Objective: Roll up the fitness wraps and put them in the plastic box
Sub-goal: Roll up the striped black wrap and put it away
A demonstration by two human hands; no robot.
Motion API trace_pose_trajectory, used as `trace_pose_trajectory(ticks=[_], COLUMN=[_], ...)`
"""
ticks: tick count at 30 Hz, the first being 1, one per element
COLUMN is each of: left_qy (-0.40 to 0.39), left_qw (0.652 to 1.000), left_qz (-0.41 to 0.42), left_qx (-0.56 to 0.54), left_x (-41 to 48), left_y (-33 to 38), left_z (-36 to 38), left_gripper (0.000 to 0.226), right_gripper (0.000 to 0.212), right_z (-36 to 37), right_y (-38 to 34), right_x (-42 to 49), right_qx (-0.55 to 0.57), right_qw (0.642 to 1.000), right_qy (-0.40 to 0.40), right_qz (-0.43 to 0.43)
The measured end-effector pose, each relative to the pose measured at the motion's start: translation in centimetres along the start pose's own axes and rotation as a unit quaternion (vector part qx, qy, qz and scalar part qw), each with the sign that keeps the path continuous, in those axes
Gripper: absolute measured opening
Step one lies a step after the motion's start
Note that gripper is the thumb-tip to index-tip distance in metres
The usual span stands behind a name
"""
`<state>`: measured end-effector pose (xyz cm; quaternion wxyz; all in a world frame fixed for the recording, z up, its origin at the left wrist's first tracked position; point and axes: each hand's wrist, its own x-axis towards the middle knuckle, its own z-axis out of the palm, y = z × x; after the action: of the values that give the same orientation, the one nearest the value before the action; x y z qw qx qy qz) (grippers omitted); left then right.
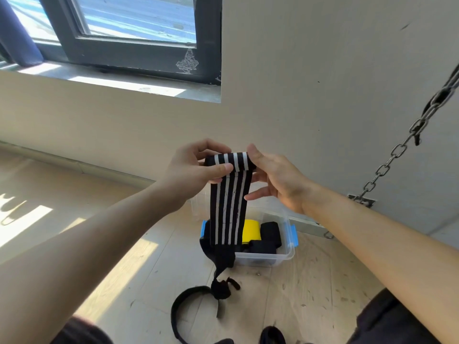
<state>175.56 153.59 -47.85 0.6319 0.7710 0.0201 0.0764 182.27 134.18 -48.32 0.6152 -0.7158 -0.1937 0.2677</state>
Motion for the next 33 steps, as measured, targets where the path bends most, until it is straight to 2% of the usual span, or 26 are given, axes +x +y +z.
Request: trace_pose_trajectory(ticks=[3,8,11,14,17,20,24,27,29,31,33], left_qy=[0.008,-0.018,-0.073,-0.111,-0.094,-0.070,-0.075,-0.057,-0.045,-0.039,-0.033], left_qw=[1.000,0.999,0.991,0.986,0.987,0.991,0.993,0.996,0.998,0.999,0.999], left_qz=[0.013,-0.046,-0.111,-0.125,-0.127,-0.117,-0.085,-0.064,-0.049,-0.034,-0.019], left_qx=[-0.003,-0.011,0.004,-0.004,-0.016,-0.014,-0.016,-0.014,-0.014,-0.011,-0.007], left_x=[-0.1,-0.1,-0.3,-0.4,-0.3,-0.2,-0.2,-0.2,-0.2,-0.1,-0.1], left_y=[0.1,0.1,0.2,0.3,0.3,0.0,-0.1,-0.2,-0.3,-0.4,-0.4], left_z=[0.1,-0.1,0.1,0.2,0.3,0.2,-0.1,-0.1,0.0,0.1,0.2], left_gripper=[0.021,0.028,0.031,0.032,0.037,0.034,0.024,0.028,0.031,0.034,0.038], right_gripper=[0.069,0.050,0.038,0.028,0.019,0.024,0.036,0.035,0.044,0.048,0.042], right_z=[0.1,0.0,-0.1,-0.2,-0.3,-0.5,-0.9,-0.7,-0.5,-0.3,-0.2], right_y=[0.0,0.1,0.2,0.2,0.2,0.2,0.1,0.0,0.0,0.1,0.1], right_x=[0.0,0.0,0.0,0.0,0.0,-0.1,-0.3,-0.3,-0.2,-0.1,-0.1], right_qx=[0.004,0.001,0.006,0.009,0.015,0.031,0.025,0.028,0.017,0.007,0.005], right_qw=[1.000,0.999,0.998,0.996,0.996,0.996,0.998,0.999,0.999,1.000,1.000], right_qy=[0.005,0.028,0.046,0.060,0.050,0.029,0.003,-0.016,-0.031,-0.023,-0.009], right_qz=[-0.008,-0.040,-0.047,-0.061,-0.075,-0.076,-0.054,-0.014,0.001,-0.002,-0.018])
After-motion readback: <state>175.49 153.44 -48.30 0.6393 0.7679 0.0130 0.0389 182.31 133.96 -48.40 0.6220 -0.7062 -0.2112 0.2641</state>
